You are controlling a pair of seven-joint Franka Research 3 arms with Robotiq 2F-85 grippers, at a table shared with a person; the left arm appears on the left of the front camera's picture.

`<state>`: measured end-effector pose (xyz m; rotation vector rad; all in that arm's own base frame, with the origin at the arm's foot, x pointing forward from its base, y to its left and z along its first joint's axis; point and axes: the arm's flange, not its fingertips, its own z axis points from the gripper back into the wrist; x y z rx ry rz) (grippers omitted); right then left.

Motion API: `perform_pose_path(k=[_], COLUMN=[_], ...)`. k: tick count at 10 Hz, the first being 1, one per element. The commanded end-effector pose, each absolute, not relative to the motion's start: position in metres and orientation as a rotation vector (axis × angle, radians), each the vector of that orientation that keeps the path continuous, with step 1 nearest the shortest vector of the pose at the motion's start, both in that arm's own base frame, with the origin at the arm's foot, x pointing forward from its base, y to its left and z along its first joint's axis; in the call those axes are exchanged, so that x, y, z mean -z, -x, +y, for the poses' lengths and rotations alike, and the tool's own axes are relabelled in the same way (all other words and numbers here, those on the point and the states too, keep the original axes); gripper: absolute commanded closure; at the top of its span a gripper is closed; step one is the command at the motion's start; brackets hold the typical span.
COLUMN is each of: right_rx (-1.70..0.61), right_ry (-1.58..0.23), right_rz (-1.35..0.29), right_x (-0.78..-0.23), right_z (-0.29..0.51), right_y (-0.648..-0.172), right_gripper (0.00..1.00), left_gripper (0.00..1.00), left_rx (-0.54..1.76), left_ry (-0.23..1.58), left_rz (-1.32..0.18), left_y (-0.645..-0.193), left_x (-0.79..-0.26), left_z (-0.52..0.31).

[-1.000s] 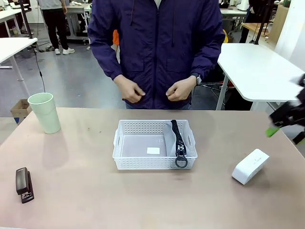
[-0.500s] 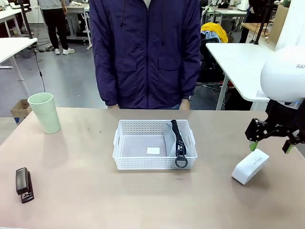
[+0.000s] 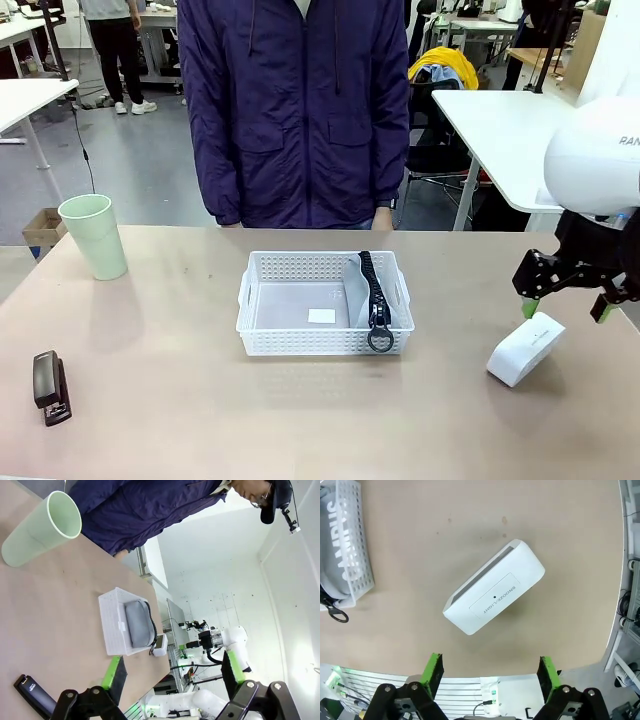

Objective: Efficiently arrange items inside the basket to fit them all.
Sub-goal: Pick up the Digital clock and place it inside the Organizing basket.

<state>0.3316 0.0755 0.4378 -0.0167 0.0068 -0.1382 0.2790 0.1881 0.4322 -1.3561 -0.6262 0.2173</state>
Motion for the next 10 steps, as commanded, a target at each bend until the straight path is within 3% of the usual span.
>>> perform_pose_path(k=[1, 6, 10], right_rx=[0.124, 0.014, -1.298], right_ry=[-0.011, -0.033, -0.003], right_rz=[0.038, 0.079, 0.116], right_x=[-0.427, -0.411, -0.401], right_z=[0.073, 0.062, 0.038], right_y=[-0.336, -0.343, -0.339], right_gripper=[0.00, 0.00, 0.00], left_gripper=[0.00, 0.00, 0.00], left_rx=[-0.198, -0.198, -0.198], left_ry=[1.363, 1.363, 1.363], left_rz=[-0.645, -0.645, -0.645], left_y=[-0.277, -0.277, -0.277], left_x=[-0.433, -0.433, -0.433], left_z=[0.189, 0.189, 0.189])
